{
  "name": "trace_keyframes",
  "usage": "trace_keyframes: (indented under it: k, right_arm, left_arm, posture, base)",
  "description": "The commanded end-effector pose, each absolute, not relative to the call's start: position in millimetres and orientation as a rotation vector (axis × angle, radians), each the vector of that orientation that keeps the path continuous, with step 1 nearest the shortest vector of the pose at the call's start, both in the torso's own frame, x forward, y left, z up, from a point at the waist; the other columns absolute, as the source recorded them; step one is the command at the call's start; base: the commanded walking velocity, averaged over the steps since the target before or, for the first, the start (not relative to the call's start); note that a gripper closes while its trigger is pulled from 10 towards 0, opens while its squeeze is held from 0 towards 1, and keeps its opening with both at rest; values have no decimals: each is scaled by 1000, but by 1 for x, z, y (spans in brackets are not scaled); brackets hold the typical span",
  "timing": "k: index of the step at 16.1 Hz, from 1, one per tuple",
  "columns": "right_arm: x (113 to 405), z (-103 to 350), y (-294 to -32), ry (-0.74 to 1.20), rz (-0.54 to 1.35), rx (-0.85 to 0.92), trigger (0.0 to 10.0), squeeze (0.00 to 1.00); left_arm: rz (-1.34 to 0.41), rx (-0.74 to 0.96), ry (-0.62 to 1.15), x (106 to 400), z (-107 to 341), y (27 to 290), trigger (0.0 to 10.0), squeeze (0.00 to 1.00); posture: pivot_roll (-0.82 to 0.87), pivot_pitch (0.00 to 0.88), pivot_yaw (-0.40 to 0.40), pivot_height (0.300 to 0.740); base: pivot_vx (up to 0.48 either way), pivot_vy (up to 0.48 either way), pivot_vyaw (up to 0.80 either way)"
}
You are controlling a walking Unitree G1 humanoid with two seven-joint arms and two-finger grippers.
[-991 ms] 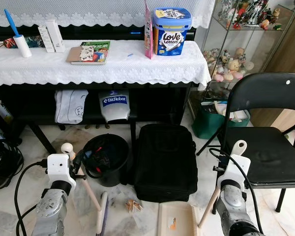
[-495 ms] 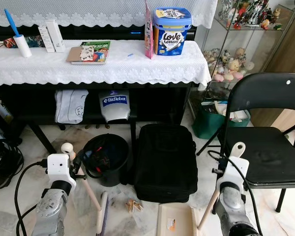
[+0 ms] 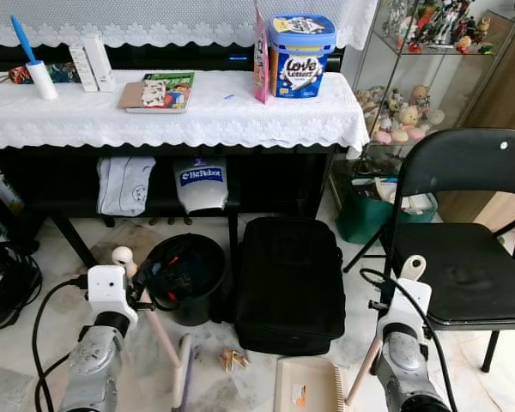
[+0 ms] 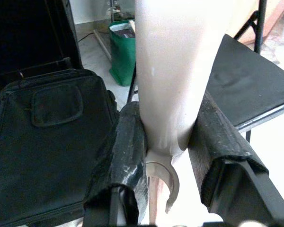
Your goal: Sweep floor
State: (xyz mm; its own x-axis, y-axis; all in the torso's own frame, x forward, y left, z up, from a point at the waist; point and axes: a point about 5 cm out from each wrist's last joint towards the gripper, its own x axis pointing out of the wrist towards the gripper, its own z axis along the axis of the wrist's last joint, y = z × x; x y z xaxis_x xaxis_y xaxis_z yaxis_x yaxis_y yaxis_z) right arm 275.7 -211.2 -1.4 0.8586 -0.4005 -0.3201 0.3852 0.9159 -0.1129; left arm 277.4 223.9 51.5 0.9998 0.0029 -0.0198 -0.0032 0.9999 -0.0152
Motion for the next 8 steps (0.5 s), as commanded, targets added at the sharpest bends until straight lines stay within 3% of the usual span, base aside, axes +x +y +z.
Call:
trace_keyframes:
  k: [1,4,8]
  right_arm:
    - [269,-11,-210,409,-399,-66,10000,0]
    - [269,-11,-211,412,-399,-69,10000,0]
    - [267,-12,-212,422,-402,-71,10000,0]
  left_arm:
    - [-22,-99,28,281,51,218,10000,0]
    - [-106,-120,12,284,56,209,10000,0]
    - [-427,-176,44,286,74,186,10000,0]
  posture:
    - [8,0,-37,740]
    - [3,0,-38,740]
    - [7,0,-33,740]
  base:
    - [0,0,0]
    - [0,0,0]
    - [0,0,0]
